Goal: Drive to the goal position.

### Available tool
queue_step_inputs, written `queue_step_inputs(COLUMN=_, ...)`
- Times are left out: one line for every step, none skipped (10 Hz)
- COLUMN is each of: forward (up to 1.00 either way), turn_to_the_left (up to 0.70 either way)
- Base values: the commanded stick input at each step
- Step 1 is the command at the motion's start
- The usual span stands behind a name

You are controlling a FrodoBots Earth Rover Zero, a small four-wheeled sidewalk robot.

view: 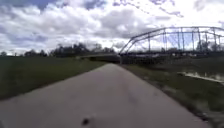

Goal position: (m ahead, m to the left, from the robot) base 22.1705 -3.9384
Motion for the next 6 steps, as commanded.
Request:
queue_step_inputs(forward=1.00, turn_to_the_left=0.00)
queue_step_inputs(forward=1.00, turn_to_the_left=0.00)
queue_step_inputs(forward=1.00, turn_to_the_left=0.00)
queue_step_inputs(forward=1.00, turn_to_the_left=0.00)
queue_step_inputs(forward=1.00, turn_to_the_left=0.00)
queue_step_inputs(forward=1.00, turn_to_the_left=0.00)
